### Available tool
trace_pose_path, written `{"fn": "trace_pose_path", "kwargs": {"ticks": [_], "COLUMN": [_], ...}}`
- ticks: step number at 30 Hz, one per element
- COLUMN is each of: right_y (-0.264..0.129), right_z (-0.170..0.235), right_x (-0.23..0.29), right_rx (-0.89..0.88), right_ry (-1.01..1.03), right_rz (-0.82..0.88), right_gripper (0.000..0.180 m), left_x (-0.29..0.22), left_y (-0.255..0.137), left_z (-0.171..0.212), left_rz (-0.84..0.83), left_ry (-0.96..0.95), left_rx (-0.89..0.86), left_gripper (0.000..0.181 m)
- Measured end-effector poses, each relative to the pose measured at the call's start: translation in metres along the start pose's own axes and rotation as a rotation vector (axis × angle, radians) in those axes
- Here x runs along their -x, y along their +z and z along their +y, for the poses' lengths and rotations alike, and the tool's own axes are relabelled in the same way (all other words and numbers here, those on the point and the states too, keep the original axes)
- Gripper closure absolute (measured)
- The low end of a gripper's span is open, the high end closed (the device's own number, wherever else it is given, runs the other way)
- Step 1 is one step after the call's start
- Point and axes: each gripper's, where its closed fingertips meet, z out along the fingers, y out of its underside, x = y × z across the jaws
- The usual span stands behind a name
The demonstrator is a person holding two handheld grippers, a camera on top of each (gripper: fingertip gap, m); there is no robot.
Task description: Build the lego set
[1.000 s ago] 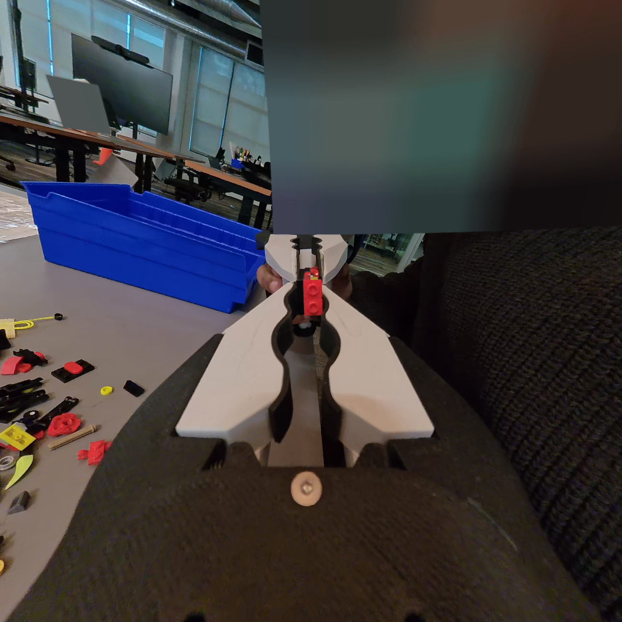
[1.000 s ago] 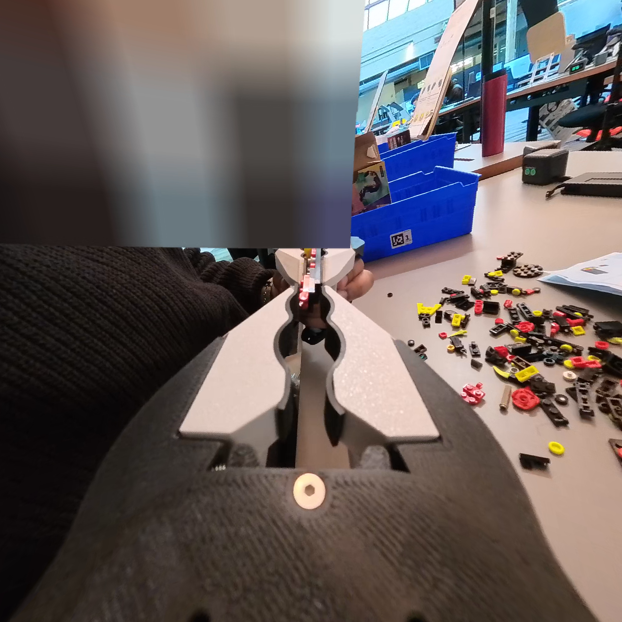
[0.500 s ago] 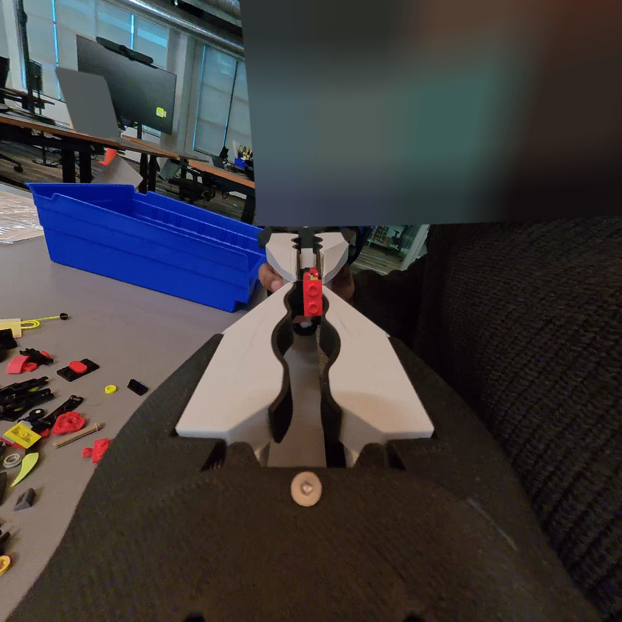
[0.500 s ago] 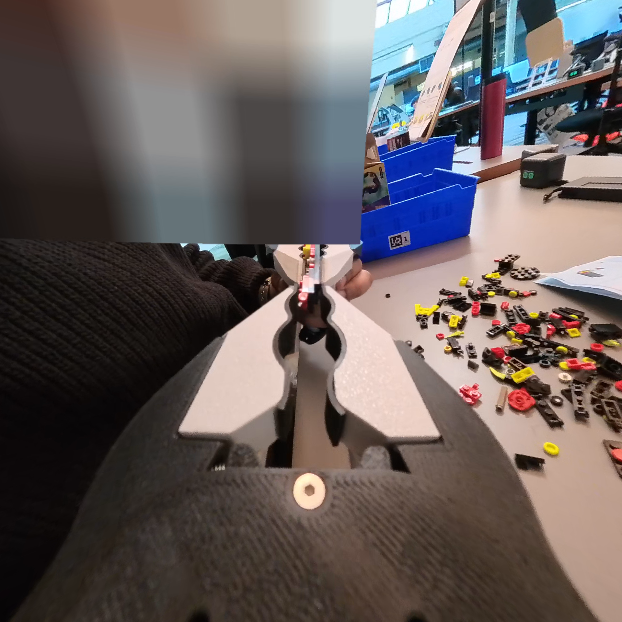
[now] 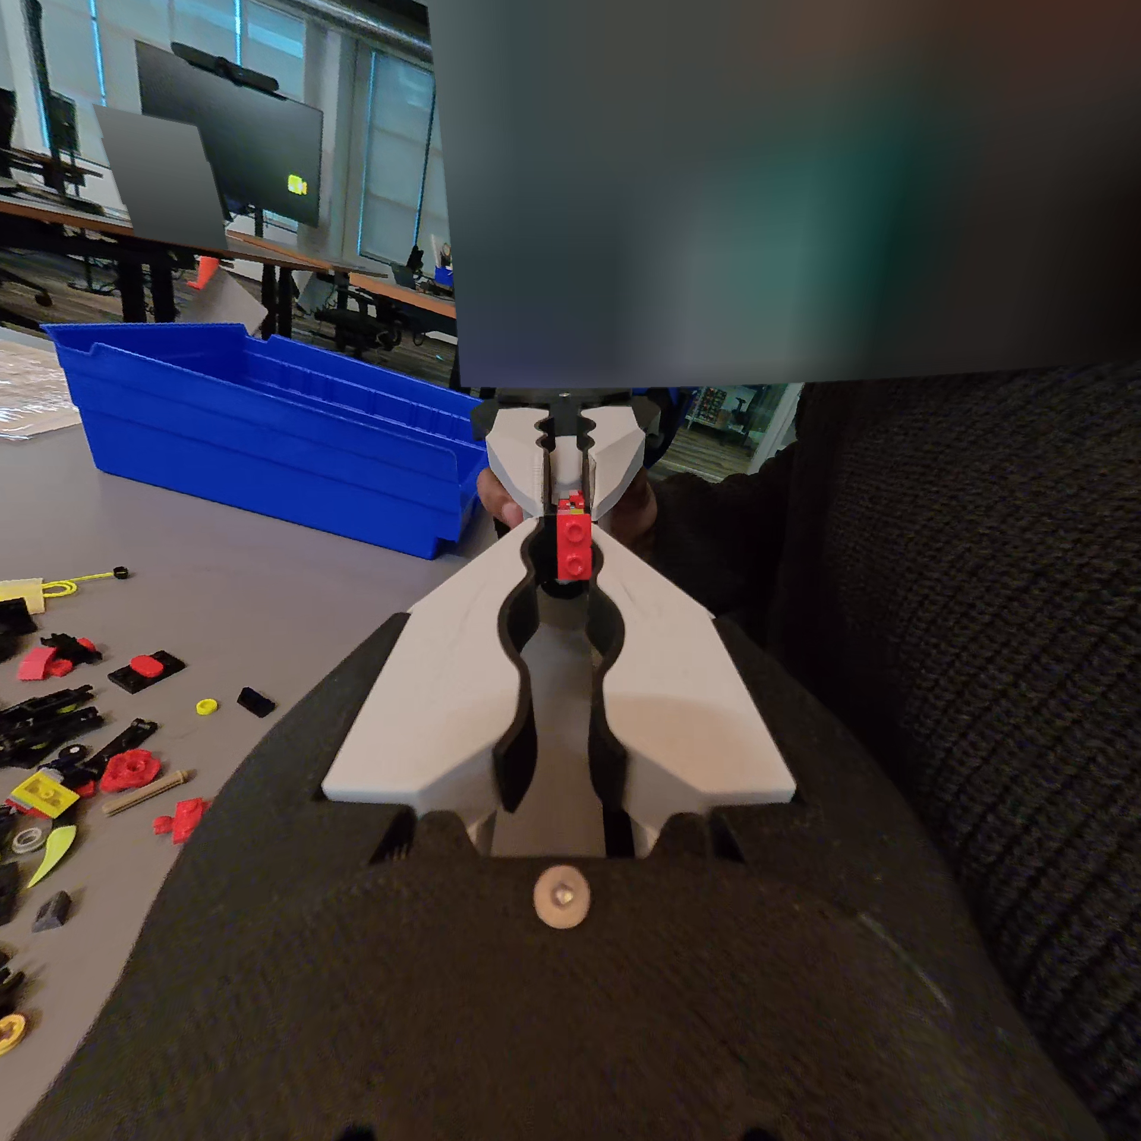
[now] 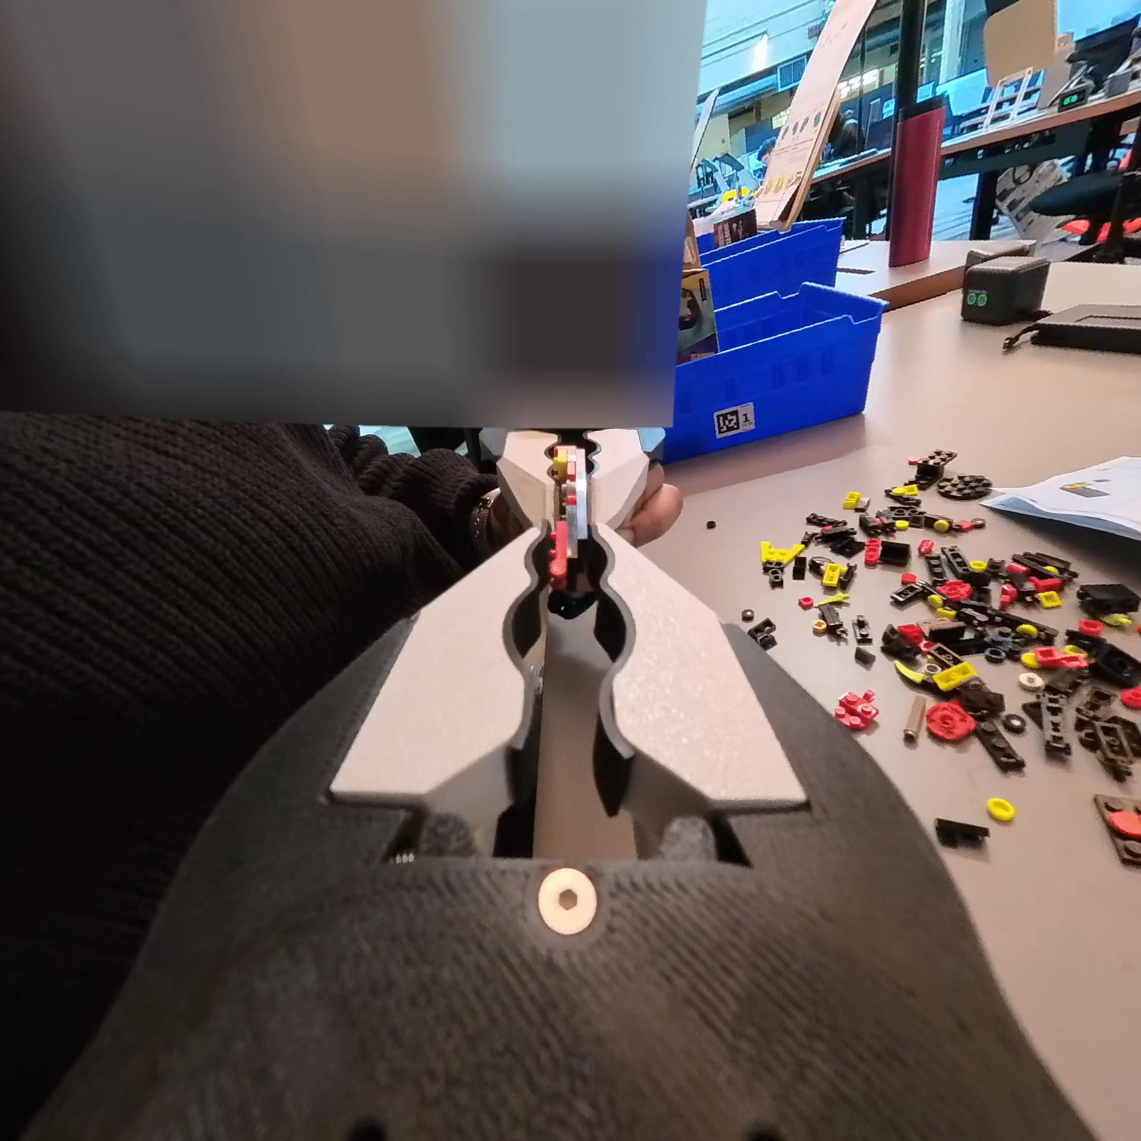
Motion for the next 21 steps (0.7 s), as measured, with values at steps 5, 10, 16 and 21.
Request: {"fn": "trace_pose_path", "kwargs": {"ticks": [5,10,16,21], "right_y": [0.001,-0.001,-0.003,-0.004], "right_z": [0.001,0.000,0.001,-0.002], "right_x": [-0.001,-0.004,-0.009,-0.010], "right_rx": [0.007,-0.009,-0.012,-0.039], "right_ry": [-0.006,-0.005,-0.007,0.039], "right_rz": [0.008,0.015,0.034,0.021], "right_gripper": [0.170,0.170,0.170,0.152], "left_x": [0.000,0.007,0.009,0.011], "left_y": [-0.001,0.000,-0.001,-0.003], "left_z": [0.000,0.000,0.000,-0.002], "left_rz": [0.001,-0.033,-0.048,-0.045], "left_ry": [-0.004,-0.021,-0.019,-0.032], "left_rx": [0.001,0.001,0.006,-0.011], "left_gripper": [0.176,0.172,0.174,0.174]}}
